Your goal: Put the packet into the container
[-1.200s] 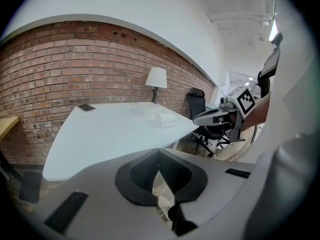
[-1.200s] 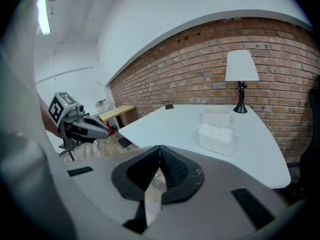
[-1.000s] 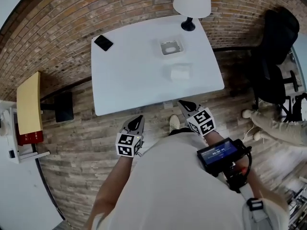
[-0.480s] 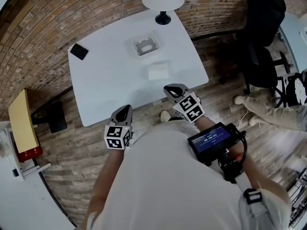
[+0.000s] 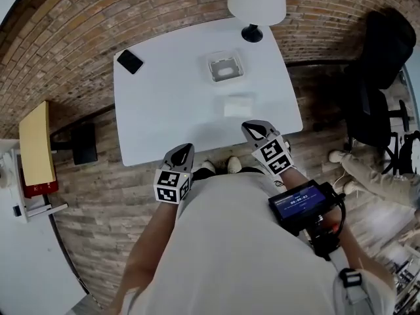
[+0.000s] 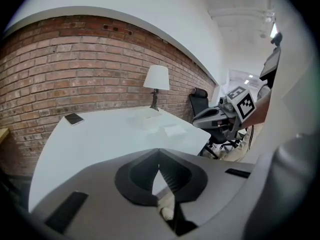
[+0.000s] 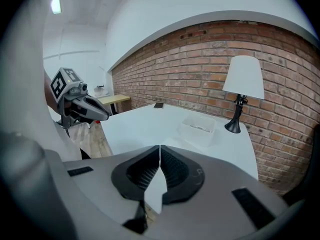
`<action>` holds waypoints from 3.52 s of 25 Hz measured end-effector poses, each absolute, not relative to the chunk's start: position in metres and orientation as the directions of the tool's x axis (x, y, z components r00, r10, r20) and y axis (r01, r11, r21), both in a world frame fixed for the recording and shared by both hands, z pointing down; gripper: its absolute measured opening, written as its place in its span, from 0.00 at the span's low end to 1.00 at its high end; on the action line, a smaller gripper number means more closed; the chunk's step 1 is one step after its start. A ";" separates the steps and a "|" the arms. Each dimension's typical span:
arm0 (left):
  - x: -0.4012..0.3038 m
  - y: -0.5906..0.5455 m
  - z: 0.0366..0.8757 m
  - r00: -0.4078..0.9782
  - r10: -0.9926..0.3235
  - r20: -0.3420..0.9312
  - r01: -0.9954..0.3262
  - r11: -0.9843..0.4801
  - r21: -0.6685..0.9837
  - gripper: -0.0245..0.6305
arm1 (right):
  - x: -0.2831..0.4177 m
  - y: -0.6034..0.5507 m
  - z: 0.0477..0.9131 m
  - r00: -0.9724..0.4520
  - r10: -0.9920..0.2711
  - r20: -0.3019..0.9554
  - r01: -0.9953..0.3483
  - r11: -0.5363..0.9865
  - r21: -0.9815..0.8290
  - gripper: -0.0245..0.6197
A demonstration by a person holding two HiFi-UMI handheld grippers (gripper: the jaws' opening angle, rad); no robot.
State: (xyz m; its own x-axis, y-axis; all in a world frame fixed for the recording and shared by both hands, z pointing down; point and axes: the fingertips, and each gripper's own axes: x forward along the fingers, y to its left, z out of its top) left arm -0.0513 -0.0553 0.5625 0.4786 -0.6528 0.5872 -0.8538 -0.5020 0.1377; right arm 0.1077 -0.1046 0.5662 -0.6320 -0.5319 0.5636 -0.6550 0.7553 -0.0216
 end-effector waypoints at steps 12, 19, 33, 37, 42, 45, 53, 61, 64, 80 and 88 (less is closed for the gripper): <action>-0.067 -0.077 0.564 0.499 -0.654 0.569 -0.850 -0.498 0.172 0.05 | 0.110 -0.113 0.589 -0.549 -0.480 0.684 -0.573 0.812 0.110 0.05; -0.072 -0.083 0.571 0.497 -0.655 0.569 -0.856 -0.478 0.197 0.05 | 0.119 -0.134 0.598 -0.488 -0.454 0.745 -0.506 0.843 0.182 0.12; -0.097 -0.096 0.574 0.456 -0.684 0.569 -0.884 -0.421 0.203 0.05 | 0.131 -0.166 0.645 -0.325 -0.269 0.907 -0.341 0.928 0.153 0.63; -0.106 -0.098 0.576 0.447 -0.685 0.575 -0.890 -0.407 0.206 0.05 | 0.132 -0.170 0.655 -0.295 -0.215 0.931 -0.311 0.943 0.119 0.64; -0.108 -0.103 0.579 0.453 -0.680 0.576 -0.887 -0.411 0.213 0.05 | 0.132 -0.168 0.662 -0.297 -0.155 0.942 -0.318 0.946 0.056 0.64; -0.107 -0.105 0.579 0.463 -0.674 0.575 -0.881 -0.421 0.215 0.05 | 0.132 -0.168 0.663 -0.302 -0.147 0.942 -0.325 0.945 0.044 0.64; -0.106 -0.111 0.580 0.483 -0.661 0.574 -0.869 -0.445 0.219 0.05 | 0.132 -0.165 0.659 -0.300 -0.166 0.940 -0.317 0.946 0.066 0.54; -0.103 -0.116 0.583 0.505 -0.649 0.569 -0.855 -0.466 0.228 0.05 | 0.134 -0.166 0.644 -0.306 -0.202 0.930 -0.336 0.937 0.093 0.51; -0.104 -0.118 0.583 0.511 -0.648 0.565 -0.851 -0.472 0.229 0.05 | 0.133 -0.170 0.630 -0.316 -0.224 0.922 -0.333 0.936 0.113 0.51; -0.116 -0.139 0.578 0.479 -0.684 0.549 -0.870 -0.450 0.199 0.05 | 0.112 -0.287 0.558 -0.386 -0.332 0.861 -0.319 0.923 0.214 0.51; -0.140 -0.133 0.578 0.425 -0.703 0.571 -0.901 -0.391 0.189 0.05 | 0.094 -0.329 0.588 -0.336 -0.280 0.899 -0.236 0.949 0.208 0.51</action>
